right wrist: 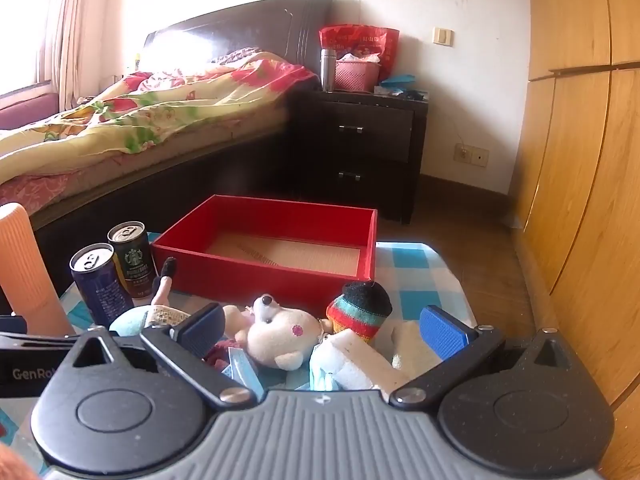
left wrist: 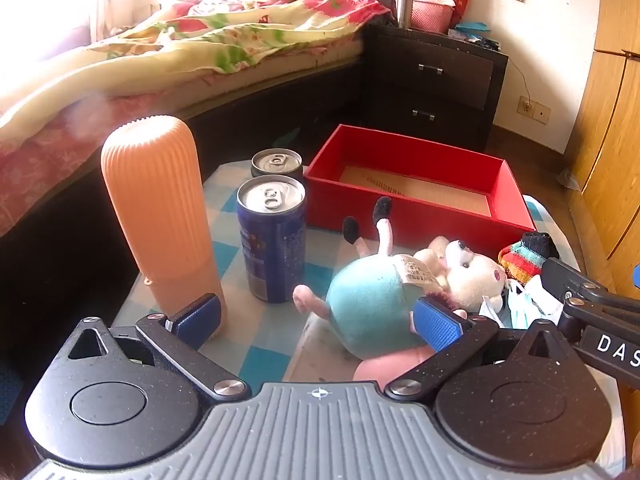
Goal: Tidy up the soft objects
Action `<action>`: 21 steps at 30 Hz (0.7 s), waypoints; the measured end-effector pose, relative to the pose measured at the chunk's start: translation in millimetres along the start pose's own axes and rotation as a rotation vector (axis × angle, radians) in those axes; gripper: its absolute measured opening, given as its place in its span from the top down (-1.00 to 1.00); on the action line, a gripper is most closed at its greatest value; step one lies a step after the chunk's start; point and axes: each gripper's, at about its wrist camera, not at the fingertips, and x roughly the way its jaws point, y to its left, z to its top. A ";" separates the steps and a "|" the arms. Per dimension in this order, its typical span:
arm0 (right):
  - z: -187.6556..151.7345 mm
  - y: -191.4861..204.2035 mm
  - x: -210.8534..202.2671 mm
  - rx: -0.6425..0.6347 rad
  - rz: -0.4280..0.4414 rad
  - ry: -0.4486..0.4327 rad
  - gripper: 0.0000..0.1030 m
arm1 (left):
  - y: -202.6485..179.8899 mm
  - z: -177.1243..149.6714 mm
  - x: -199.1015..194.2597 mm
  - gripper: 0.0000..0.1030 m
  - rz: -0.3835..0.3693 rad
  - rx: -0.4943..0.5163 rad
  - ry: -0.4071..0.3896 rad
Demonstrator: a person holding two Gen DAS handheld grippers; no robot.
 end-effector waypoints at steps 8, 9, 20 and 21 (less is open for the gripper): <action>-0.3 0.3 0.3 0.004 0.001 0.001 -0.65 | 0.0 -0.3 0.1 -0.90 0.002 0.003 0.000; -0.3 0.4 0.5 0.004 0.001 0.001 -0.65 | -0.2 -0.4 0.0 -0.89 0.002 0.005 0.000; -0.4 -0.5 -1.3 0.005 0.003 -0.002 -0.65 | -0.4 -0.6 -0.1 -0.89 0.004 0.010 -0.002; -0.3 -0.3 -0.6 0.007 0.003 -0.001 -0.65 | -0.4 -0.6 -0.1 -0.90 0.004 0.009 -0.002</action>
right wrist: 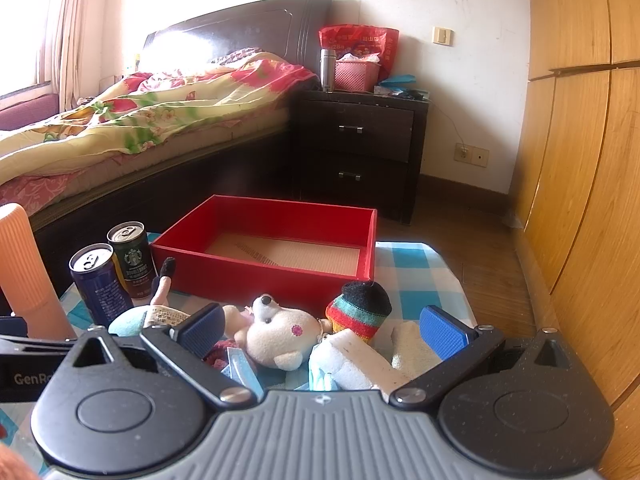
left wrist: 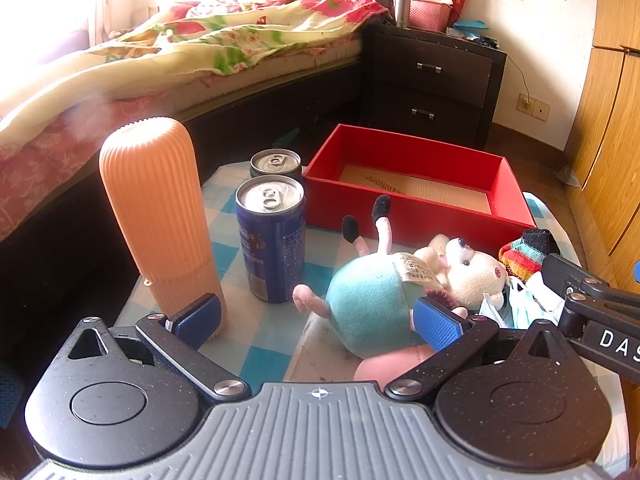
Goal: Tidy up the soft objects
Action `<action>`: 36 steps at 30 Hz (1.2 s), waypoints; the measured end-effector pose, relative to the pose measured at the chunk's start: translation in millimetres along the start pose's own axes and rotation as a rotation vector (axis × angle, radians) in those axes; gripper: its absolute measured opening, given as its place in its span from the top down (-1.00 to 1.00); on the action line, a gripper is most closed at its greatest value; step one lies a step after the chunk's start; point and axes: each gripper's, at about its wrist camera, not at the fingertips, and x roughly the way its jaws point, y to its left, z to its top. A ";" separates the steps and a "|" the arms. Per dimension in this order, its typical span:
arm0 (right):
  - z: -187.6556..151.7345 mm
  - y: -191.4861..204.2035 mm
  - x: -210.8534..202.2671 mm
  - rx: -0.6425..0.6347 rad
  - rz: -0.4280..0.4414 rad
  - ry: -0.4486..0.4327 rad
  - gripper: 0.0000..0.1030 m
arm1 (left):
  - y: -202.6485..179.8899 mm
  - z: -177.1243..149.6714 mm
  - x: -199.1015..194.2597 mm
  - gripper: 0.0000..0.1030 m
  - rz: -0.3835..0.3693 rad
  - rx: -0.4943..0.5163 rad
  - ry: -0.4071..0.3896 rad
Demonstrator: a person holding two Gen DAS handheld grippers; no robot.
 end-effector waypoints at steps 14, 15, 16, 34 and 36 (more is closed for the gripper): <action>-0.4 -0.6 0.6 0.009 0.010 0.013 -0.65 | 0.0 -0.7 0.0 -0.89 -0.007 0.008 0.003; -0.6 -1.4 0.7 0.011 0.013 0.016 -0.65 | -0.3 -1.1 -0.1 -0.89 -0.006 0.012 0.001; -0.6 -2.9 0.6 0.015 0.014 0.021 -0.65 | 0.3 -1.4 -0.2 -0.89 -0.006 0.015 0.000; -51.7 -5.7 18.9 -0.091 0.136 0.141 -0.64 | 29.0 -13.8 -0.9 -0.70 -0.104 0.015 0.033; -52.3 -1.8 16.7 -0.103 0.180 0.160 -0.64 | 29.2 -14.4 -1.4 -0.70 -0.114 0.020 0.033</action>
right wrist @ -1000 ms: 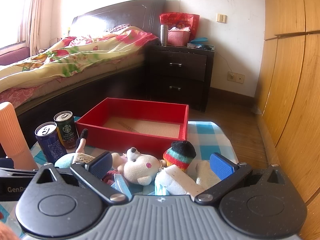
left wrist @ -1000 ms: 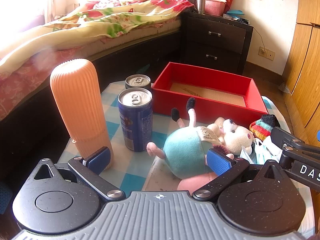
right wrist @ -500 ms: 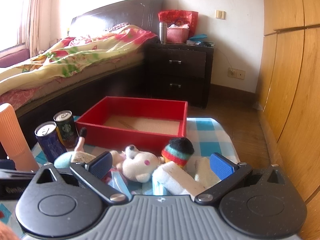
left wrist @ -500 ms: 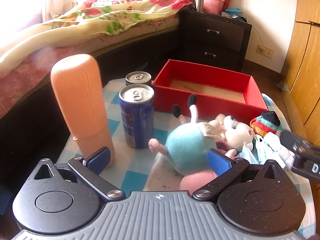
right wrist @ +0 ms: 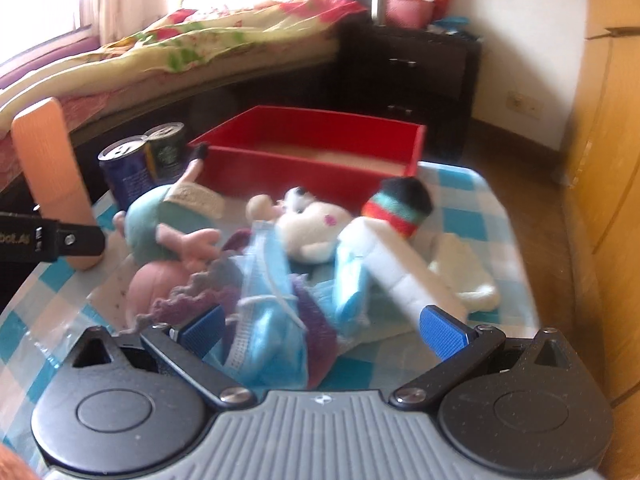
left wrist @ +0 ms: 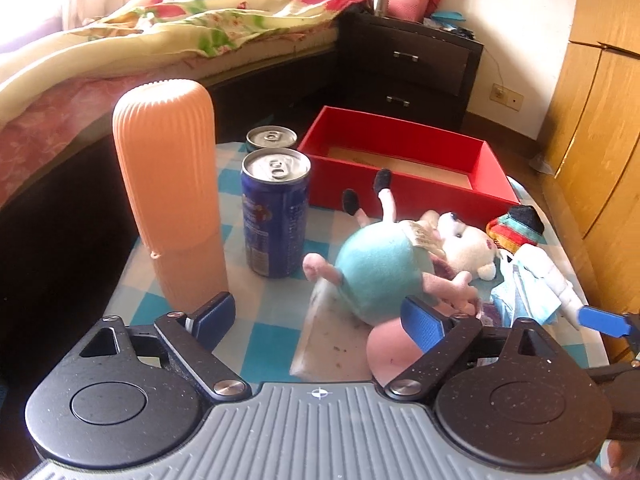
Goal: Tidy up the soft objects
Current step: 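Grasp the blue face mask with the right tool while the left tool grasps the lilac cloth, then lift the blue mask with the right tool while the left tool lifts the lilac cloth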
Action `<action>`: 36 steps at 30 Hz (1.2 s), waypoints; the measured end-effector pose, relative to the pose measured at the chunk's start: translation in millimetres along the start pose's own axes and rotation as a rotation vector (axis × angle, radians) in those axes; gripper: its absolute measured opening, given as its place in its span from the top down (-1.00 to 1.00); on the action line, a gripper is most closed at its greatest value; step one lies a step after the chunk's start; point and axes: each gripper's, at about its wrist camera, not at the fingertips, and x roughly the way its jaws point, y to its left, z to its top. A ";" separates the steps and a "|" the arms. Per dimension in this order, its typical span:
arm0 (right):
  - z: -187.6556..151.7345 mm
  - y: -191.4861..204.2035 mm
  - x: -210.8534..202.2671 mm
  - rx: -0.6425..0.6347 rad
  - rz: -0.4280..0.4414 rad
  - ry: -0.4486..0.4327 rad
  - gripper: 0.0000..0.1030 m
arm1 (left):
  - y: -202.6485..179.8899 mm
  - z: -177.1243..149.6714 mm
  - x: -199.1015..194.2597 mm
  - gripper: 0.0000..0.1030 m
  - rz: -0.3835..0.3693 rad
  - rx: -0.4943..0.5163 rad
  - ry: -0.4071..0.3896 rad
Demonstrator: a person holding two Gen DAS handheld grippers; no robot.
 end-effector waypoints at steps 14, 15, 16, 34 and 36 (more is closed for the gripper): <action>-3.9 -9.7 3.5 0.146 0.215 0.117 0.81 | -3.9 -8.0 2.8 -0.71 -0.060 0.043 0.035; -3.9 -11.9 0.9 0.155 0.221 0.115 0.94 | -7.2 -8.9 2.3 -0.71 -0.069 0.056 0.034; -4.0 -14.7 -1.6 0.167 0.231 0.114 1.00 | -10.4 -9.9 1.9 -0.72 -0.078 0.069 0.035; 9.9 -58.1 -26.5 0.286 0.199 0.022 1.00 | -46.7 -42.0 15.1 -0.03 -0.271 0.241 0.109; 10.2 -61.4 -25.4 0.306 0.199 0.024 1.00 | -49.5 -45.7 16.9 0.02 -0.281 0.241 0.123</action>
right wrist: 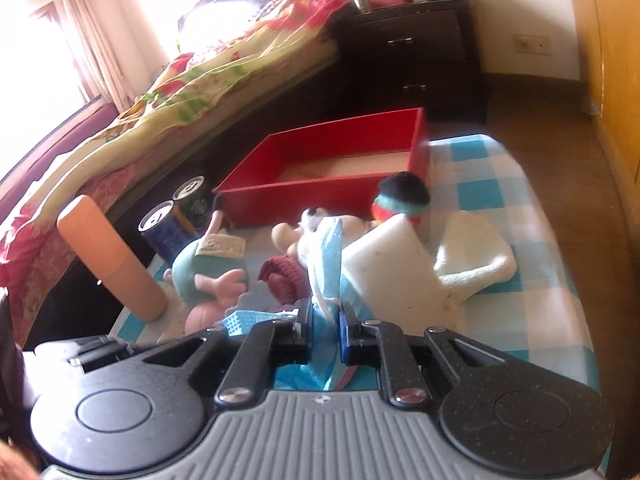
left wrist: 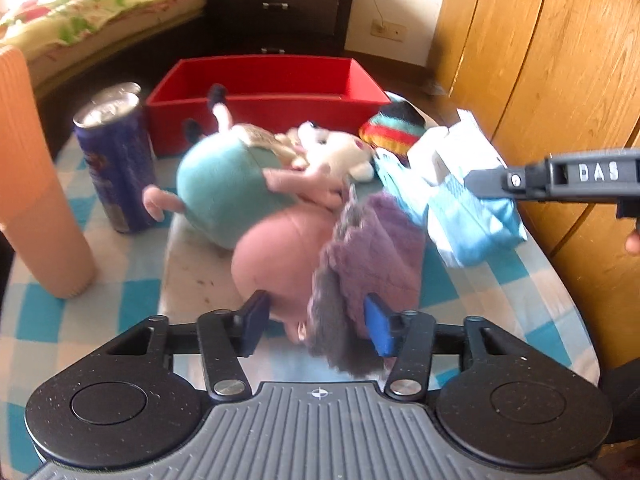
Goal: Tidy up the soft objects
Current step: 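Lift the blue mask with the right tool while the left tool lifts the lilac cloth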
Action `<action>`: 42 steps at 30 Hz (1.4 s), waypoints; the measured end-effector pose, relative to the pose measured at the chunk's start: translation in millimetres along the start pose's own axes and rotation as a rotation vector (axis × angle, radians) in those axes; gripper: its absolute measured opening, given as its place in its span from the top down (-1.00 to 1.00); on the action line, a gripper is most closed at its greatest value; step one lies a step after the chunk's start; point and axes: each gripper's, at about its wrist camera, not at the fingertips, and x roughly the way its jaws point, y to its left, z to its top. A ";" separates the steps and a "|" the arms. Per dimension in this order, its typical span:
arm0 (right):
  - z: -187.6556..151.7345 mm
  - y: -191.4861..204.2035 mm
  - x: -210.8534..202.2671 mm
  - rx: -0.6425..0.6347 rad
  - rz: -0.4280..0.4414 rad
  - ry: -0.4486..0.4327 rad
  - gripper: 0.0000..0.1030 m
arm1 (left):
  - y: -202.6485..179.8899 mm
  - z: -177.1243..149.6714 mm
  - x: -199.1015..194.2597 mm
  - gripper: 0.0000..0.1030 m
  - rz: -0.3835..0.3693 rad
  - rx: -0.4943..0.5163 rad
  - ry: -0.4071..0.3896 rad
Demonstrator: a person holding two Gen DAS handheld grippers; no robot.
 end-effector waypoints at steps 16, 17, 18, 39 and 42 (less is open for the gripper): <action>3.7 -4.8 -6.7 0.037 0.011 -0.012 1.00 | 4.3 -5.9 7.8 0.94 -0.097 -0.104 0.086; 3.7 -4.4 -6.7 0.036 0.010 -0.012 1.00 | 4.5 -5.5 6.8 0.96 -0.102 -0.106 0.090; 3.8 -4.5 -6.6 0.032 0.009 -0.012 1.00 | 4.6 -5.6 4.9 0.98 -0.101 -0.112 0.095; 9.0 1.6 -17.2 0.017 0.024 -0.054 1.00 | 2.1 6.6 -45.5 1.00 -0.100 -0.132 -0.052; 10.4 1.1 -19.6 0.016 0.028 -0.061 1.00 | 5.2 12.5 -54.6 1.00 -0.089 -0.147 -0.079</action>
